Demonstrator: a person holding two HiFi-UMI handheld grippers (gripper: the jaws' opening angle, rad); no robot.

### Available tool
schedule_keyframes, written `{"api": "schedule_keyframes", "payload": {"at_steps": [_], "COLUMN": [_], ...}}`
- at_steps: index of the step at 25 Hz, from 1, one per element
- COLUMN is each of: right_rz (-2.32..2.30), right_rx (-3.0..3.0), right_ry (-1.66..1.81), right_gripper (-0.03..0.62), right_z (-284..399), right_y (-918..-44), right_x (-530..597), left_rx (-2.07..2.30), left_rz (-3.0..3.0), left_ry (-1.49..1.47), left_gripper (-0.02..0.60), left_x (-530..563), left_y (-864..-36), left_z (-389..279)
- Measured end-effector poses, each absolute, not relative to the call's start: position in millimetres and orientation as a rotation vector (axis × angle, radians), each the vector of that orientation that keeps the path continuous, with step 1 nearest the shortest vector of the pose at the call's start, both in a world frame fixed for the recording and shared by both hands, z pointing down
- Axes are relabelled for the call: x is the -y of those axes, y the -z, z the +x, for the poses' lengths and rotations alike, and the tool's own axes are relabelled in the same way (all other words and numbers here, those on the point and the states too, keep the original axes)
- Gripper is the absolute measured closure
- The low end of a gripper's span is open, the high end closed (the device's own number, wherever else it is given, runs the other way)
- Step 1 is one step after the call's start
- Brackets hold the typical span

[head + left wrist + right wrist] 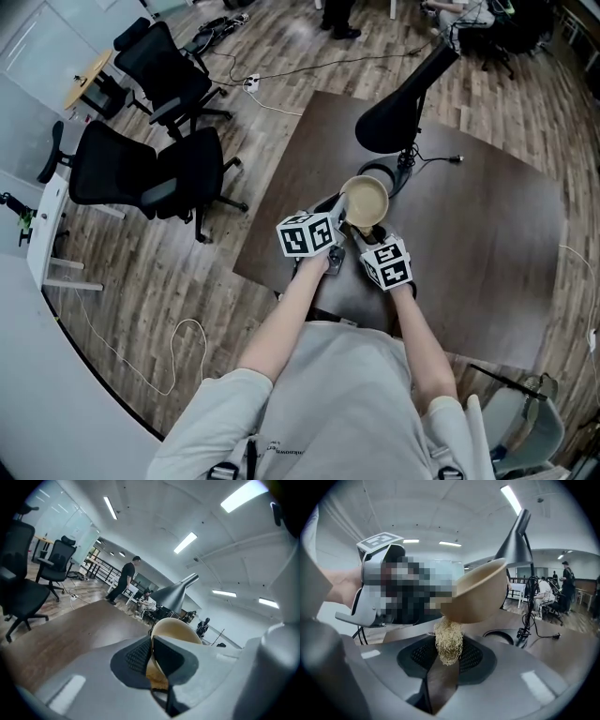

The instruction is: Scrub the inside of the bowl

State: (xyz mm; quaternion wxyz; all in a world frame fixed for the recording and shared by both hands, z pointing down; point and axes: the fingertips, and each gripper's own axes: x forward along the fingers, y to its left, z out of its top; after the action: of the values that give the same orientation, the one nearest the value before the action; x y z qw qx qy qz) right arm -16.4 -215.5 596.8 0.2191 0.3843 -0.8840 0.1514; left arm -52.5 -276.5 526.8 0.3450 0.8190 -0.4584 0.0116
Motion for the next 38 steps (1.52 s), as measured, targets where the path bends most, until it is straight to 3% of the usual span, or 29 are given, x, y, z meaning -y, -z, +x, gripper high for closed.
{"api": "schedule_keyframes", "payload": {"at_steps": [12,21,38], "right_rz": [1.032,0.923,0.744], "right_rx": [2.499,2.517,2.316], "right_ry": [-0.196,-0.147,-0.219], "right_gripper": [0.467,0.467,0.467], "right_z": [12,30,26], "right_y": [-584,-572,-639], "right_x": [218,206,150], "left_rx": [0.695,0.715,0.8], "left_rz": [2.191,2.154,1.994], "left_ry": [-0.131,-0.185,-0.321], "left_gripper": [0.566,0.56,0.566], "left_x": [250,245,232], "left_y": [-528,-555,-642], "left_z": [-33,-59,-105]}}
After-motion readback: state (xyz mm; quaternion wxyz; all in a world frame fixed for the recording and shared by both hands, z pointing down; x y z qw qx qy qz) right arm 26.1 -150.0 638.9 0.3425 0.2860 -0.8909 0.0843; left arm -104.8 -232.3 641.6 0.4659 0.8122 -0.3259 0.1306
